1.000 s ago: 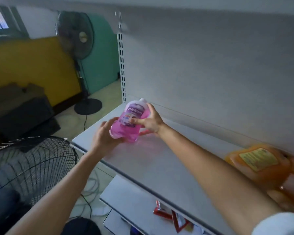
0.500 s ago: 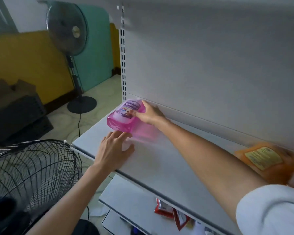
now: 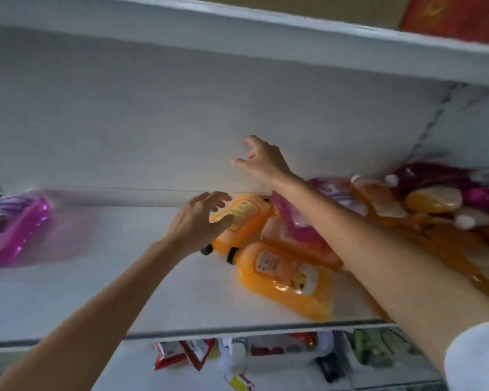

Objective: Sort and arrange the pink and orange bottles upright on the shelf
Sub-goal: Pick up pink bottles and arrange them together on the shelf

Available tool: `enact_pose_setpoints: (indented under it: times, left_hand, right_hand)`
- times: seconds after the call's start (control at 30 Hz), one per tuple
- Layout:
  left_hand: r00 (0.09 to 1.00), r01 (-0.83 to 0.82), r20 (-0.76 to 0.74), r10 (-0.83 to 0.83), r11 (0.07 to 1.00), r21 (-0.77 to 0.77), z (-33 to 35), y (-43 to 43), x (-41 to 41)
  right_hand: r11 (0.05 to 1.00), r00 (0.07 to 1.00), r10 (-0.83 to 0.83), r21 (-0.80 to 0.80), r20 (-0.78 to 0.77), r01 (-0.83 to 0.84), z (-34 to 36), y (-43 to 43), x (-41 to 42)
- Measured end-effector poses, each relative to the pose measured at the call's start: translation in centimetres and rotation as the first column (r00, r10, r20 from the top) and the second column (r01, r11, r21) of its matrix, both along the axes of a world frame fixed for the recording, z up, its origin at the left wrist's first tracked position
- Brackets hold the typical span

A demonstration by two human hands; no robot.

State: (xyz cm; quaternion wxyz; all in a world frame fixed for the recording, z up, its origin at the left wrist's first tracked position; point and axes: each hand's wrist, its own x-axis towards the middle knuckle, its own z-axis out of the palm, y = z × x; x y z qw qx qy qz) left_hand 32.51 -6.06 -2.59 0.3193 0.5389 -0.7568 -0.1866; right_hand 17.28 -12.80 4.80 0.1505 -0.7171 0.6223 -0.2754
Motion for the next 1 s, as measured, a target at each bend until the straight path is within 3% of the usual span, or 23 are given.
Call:
enact_pose_setpoints:
  times: [0.13,0.23,0.33,0.4,0.47,0.53,0.6,0.67,0.73,0.87,1.0]
  left_hand:
    - [0.998,0.029,-0.066,-0.021,0.994,0.108,1.1,-0.9,-8.1]
    - [0.997,0.047,0.050,-0.058,0.978,0.204,0.6,-1.1,-12.2]
    - [0.982,-0.076,0.186,0.032,0.969,0.233,-0.4,-0.8,-14.5]
    - [0.981,-0.111,0.179,0.069,0.966,0.235,-0.6,-0.6,-15.0]
    - [0.995,-0.092,-0.004,0.096,0.961,0.260,-0.5,-0.1,-14.8]
    - [0.971,-0.077,-0.209,0.114,0.981,0.176,-0.4,0.6,-14.8]
    - [0.935,-0.072,-0.344,0.086,0.996,0.052,0.1,1.1,-14.9]
    - [0.918,-0.024,-0.397,0.011,0.999,-0.027,0.6,1.1,-14.3]
    - [0.931,0.030,-0.359,-0.066,0.994,-0.105,0.9,0.7,-12.7]
    - [0.961,0.020,-0.268,-0.074,0.980,-0.198,0.4,0.4,-9.0]
    - [0.894,-0.016,-0.448,-0.032,0.995,-0.103,-0.1,1.8,-5.0]
  right_hand:
    - [0.989,0.964,-0.123,0.056,-0.237,0.140,-0.9,1.7,-9.8]
    - [0.990,0.884,-0.086,0.062,-0.460,0.128,-3.1,2.6,-13.6]
    - [0.996,0.881,-0.054,0.032,-0.469,0.078,-5.0,2.7,-14.3]
    - [0.996,0.901,-0.067,0.022,-0.430,0.085,-5.4,2.7,-14.1]
    - [0.995,0.941,-0.053,0.064,-0.335,0.078,-4.9,3.3,-13.5]
    - [0.989,0.996,-0.007,0.145,-0.087,0.020,-4.3,4.2,-12.4]
    - [0.986,0.983,-0.049,0.166,0.180,0.019,-3.6,4.8,-11.5]
    - [0.982,0.877,-0.109,0.187,0.468,0.022,-3.0,4.9,-10.9]
    - [0.976,0.727,-0.097,0.208,0.680,-0.064,-2.5,4.6,-10.5]
    - [0.957,0.650,0.029,0.167,0.759,-0.237,-1.6,4.0,-7.9]
    - [0.904,0.523,0.156,0.093,0.838,-0.418,-1.7,3.6,-2.8]
